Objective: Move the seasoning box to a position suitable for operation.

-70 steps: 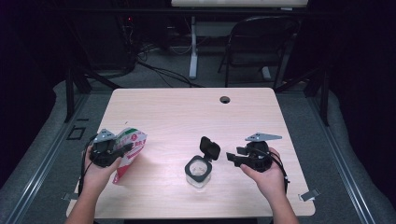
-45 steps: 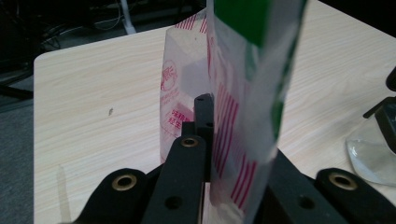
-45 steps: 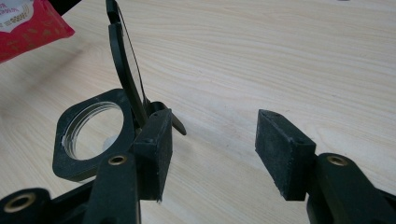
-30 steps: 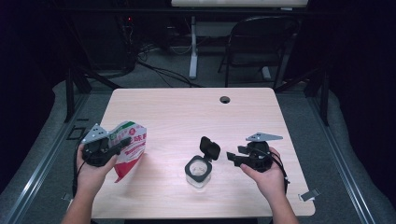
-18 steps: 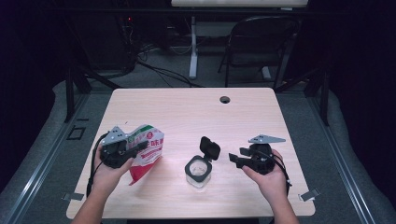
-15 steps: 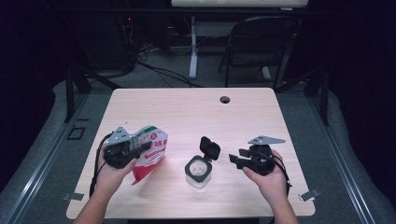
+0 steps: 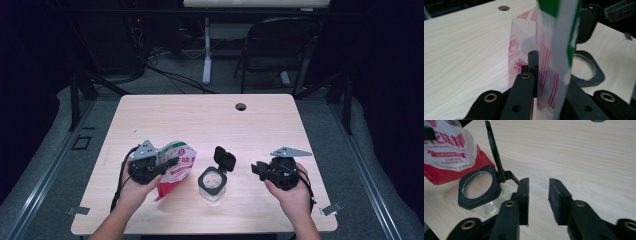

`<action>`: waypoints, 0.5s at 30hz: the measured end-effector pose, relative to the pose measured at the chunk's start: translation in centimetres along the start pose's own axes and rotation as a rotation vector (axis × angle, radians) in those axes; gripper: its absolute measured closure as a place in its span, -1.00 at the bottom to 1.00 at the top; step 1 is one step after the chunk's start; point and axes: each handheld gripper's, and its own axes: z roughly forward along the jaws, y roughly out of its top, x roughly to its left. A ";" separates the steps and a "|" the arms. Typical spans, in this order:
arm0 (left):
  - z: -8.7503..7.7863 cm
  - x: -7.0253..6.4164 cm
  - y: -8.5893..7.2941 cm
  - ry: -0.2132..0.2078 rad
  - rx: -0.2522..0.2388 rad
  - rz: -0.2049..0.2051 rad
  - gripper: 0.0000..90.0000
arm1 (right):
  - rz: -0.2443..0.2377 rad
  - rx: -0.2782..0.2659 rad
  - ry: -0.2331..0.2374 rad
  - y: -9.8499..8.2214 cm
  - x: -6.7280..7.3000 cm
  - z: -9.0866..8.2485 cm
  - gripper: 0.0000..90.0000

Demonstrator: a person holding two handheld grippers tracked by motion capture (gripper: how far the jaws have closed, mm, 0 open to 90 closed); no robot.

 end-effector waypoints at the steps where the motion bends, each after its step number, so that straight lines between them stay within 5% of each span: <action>1: 0.1 -0.2 -0.1 -0.003 0.002 0.004 1.00 | 0.000 -0.005 0.002 0.0 0.1 0.0 0.45; 15: 0.4 -1.3 -1.7 -0.009 0.018 -0.002 1.00 | -0.102 -0.089 0.144 2.3 4.1 -0.8 0.33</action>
